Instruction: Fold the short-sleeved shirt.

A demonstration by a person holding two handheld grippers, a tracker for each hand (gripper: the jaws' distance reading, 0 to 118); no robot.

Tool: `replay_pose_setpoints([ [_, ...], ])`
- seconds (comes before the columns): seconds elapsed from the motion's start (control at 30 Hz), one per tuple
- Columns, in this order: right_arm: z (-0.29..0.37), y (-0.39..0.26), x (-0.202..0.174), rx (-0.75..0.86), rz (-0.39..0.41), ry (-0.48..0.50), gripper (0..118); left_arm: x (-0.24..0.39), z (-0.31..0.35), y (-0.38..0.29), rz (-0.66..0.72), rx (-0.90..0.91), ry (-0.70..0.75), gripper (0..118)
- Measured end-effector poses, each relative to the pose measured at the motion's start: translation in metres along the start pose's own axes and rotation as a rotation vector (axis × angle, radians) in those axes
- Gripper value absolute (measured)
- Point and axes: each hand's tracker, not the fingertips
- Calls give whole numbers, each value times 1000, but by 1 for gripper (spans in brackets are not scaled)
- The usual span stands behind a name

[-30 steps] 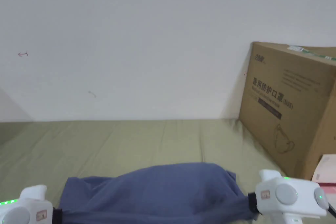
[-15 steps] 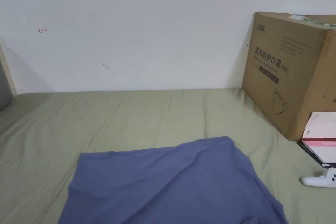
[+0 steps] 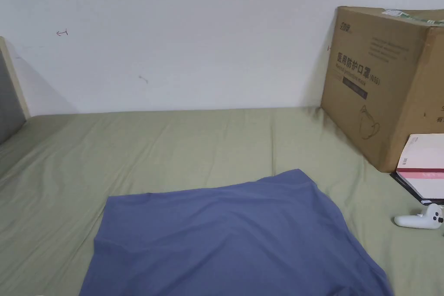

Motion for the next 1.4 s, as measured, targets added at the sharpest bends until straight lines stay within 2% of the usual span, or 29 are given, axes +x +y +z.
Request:
replay_pose_setpoints([
  [0.03,2,-2,-1,11,-14,-6,95,-3,3,0,11,5,13,89],
  [0.07,5,-3,0,39,-30,-14,98,-6,8,0,29,14,9,103],
  [0.17,32,-1,-9,182,-5,-21,98,-7,34,4,119,79,-74,101],
  [0.23,54,5,-21,282,23,-30,98,0,52,11,124,136,-77,102],
  [0.37,107,14,-56,589,39,88,98,45,97,25,22,387,-26,102],
  [0.43,128,12,-75,785,37,172,98,64,111,26,-22,558,10,98],
  [0.47,135,12,-83,872,53,215,96,75,118,25,-51,656,22,92],
  [0.5,142,10,-90,951,63,247,91,85,123,23,-74,729,27,80],
  [0.53,145,10,-98,1054,82,253,79,95,126,21,-94,806,24,66],
  [0.57,149,8,-109,1111,86,248,58,100,124,20,-102,857,24,50],
  [0.6,149,11,-116,1148,91,225,20,107,124,21,-112,885,23,25],
  [0.63,151,14,-125,1182,97,179,0,115,123,22,-135,907,30,3],
  [0.67,152,15,-133,1219,97,142,0,123,123,22,-161,923,67,0],
  [0.7,153,17,-135,1238,101,162,0,128,119,23,-183,941,87,0],
  [0.73,152,22,-137,1224,106,193,0,130,118,24,-197,933,58,0],
  [0.83,153,30,-143,1204,87,168,0,134,119,34,-197,861,44,0],
  [0.9,153,32,-137,1176,74,202,0,127,114,47,-169,706,41,0],
  [1.0,148,34,-133,1088,62,224,0,100,93,67,-55,325,68,0],
  [1.07,141,33,-129,1042,60,240,0,72,67,64,75,27,44,0],
  [1.13,136,31,-126,1018,58,251,0,48,51,51,130,-17,8,0],
  [1.2,130,29,-124,985,57,259,0,33,38,37,155,-35,75,0],
  [1.23,127,28,-123,970,60,261,0,29,34,30,157,-33,92,8],
  [1.27,124,27,-123,953,70,261,0,24,29,24,159,-33,93,32],
  [1.3,121,27,-124,943,77,254,0,19,20,19,155,-48,90,89],
  [1.33,119,27,-124,934,83,249,0,15,12,15,145,-66,67,112],
  [1.37,116,27,-125,924,86,245,0,10,6,11,130,-58,35,114],
  [1.4,113,28,-125,916,86,246,0,7,-2,10,131,-56,30,111],
])
